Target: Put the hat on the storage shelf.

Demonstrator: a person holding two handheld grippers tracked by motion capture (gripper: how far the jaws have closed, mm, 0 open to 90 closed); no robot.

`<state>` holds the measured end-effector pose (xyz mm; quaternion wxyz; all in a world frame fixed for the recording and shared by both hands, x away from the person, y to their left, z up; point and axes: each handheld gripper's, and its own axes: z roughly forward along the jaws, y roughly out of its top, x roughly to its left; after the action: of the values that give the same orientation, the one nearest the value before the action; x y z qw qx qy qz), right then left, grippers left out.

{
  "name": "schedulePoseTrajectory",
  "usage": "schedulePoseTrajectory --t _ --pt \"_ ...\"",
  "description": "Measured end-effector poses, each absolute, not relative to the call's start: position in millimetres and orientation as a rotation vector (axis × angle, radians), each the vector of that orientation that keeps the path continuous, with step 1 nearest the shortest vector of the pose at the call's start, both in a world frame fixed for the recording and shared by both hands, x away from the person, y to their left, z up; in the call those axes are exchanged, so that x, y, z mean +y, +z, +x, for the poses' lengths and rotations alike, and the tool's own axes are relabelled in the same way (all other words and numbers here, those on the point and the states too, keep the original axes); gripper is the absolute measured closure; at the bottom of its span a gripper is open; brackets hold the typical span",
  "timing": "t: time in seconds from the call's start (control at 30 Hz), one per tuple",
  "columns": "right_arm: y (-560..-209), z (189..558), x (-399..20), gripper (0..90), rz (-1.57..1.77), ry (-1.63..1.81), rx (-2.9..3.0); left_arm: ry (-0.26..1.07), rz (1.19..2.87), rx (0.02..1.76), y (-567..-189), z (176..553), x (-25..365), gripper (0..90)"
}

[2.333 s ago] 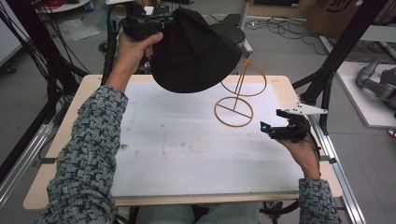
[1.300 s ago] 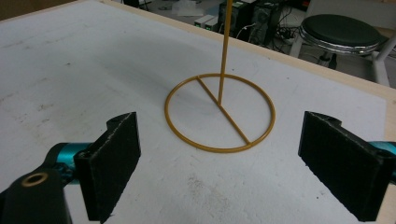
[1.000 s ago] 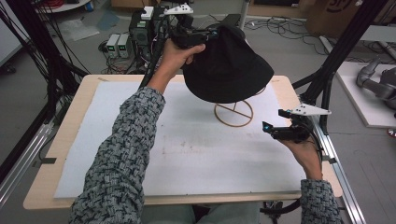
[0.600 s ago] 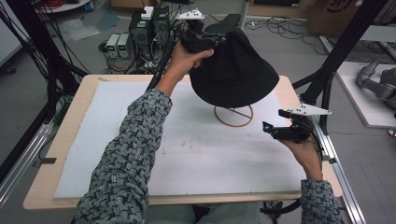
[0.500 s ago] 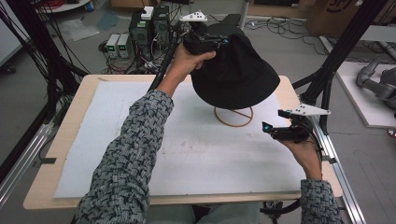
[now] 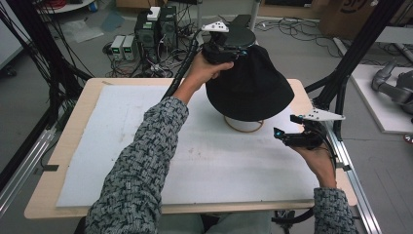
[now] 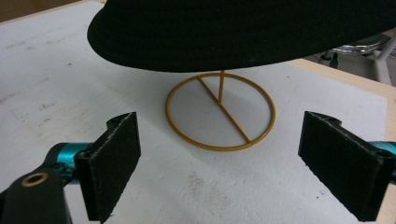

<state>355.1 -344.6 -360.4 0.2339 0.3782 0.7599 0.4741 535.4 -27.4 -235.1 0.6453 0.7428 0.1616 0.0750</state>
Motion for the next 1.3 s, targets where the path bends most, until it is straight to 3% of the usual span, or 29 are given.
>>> schedulePoseTrajectory --t 0.57,1.3 --pt "-360 355 -346 12.6 1.041 1.308 2.082 0.177 1.721 0.363 -244 538 -31 85.2" --pt "-361 357 -349 12.6 1.048 1.32 2.079 0.186 1.773 0.37 -249 541 -30 75.2"
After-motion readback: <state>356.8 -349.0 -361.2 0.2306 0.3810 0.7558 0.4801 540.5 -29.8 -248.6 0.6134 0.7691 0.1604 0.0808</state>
